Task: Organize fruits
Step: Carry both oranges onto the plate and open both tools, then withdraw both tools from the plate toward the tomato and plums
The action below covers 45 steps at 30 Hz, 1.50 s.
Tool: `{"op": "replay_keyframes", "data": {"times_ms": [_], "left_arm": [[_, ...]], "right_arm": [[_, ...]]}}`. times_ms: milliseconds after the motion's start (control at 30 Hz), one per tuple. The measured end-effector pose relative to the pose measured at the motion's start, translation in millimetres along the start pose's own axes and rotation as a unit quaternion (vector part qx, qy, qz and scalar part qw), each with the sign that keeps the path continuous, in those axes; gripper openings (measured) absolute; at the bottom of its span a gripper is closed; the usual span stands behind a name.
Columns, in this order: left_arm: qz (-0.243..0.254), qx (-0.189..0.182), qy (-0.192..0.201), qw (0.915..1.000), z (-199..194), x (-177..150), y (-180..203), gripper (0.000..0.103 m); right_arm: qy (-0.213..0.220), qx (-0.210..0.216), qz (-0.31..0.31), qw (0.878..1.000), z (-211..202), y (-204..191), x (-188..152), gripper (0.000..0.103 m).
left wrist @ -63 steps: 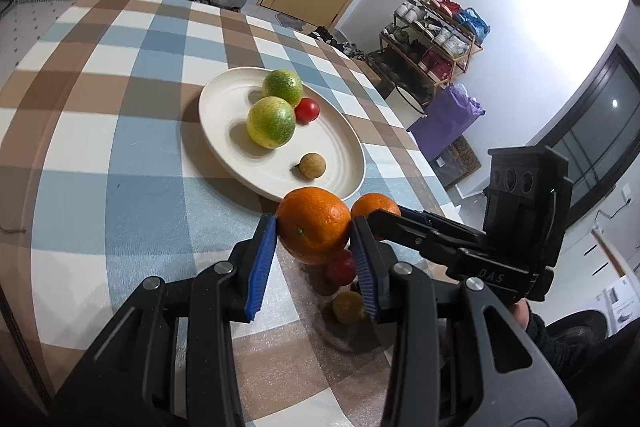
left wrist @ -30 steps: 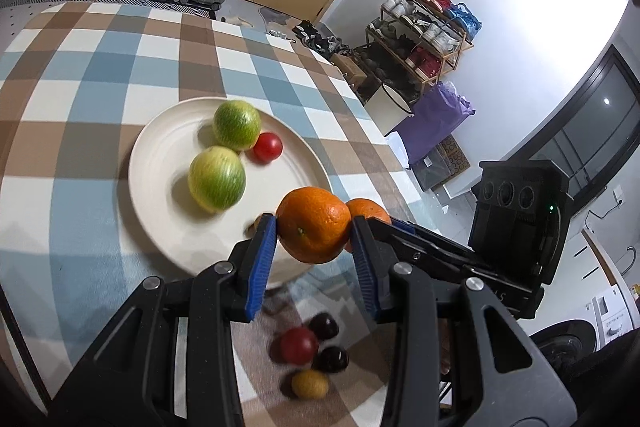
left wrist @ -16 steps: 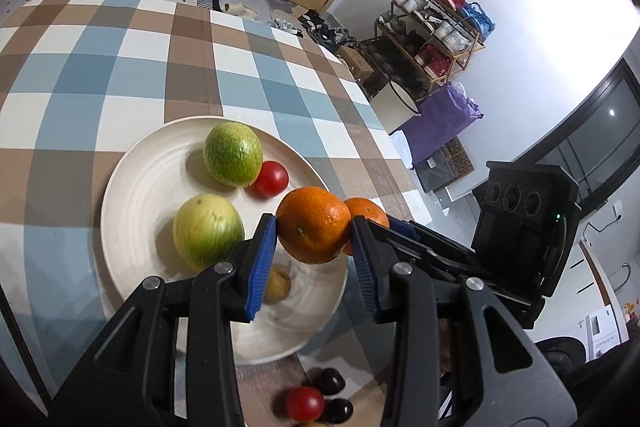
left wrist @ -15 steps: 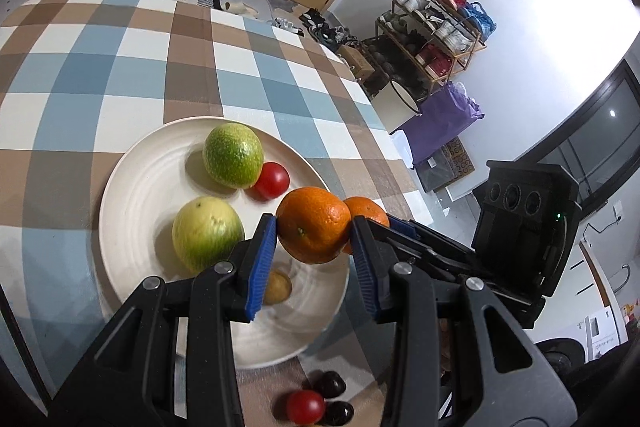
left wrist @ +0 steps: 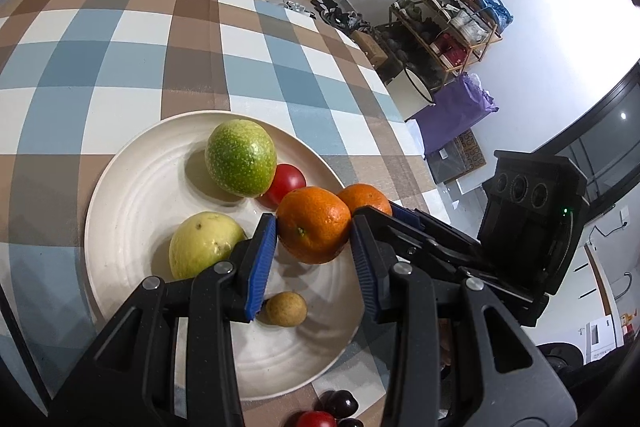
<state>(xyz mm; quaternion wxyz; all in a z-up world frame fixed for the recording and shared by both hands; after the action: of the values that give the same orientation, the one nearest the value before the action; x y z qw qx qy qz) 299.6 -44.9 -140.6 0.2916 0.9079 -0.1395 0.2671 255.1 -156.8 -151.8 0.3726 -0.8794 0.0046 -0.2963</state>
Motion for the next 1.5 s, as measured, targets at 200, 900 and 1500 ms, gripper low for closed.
{"op": "replay_keyframes", "data": {"times_ms": [200,900,1500], "left_arm": [[0.000,0.000,-0.003,1.0000,5.3,2.8,-2.1,0.035],[0.012,0.014,0.003,0.9998,-10.5,-2.2,12.9,0.050],[0.054,0.058,0.035,0.9962,-68.0,-26.7,57.0,0.078]], "right_arm": [[-0.003,-0.006,0.004,1.000,4.2,3.9,1.3,0.042],[0.041,0.003,0.009,0.999,-26.6,-1.9,4.1,0.051],[0.059,0.012,-0.007,0.998,-59.6,-28.9,-20.7,0.063]]}}
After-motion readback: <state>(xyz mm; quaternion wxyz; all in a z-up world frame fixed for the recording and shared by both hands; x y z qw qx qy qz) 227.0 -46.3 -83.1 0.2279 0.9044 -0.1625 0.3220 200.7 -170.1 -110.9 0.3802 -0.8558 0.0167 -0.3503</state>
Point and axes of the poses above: each gripper's, at about its wrist camera, not at the fingertips, and z roughly the way its jaws point, y to its right, x to its top, the point moved 5 cm from there along z, roughly the way its jaws point, and after that the axes turned 12 degrees about z, right-handed, at the moved point
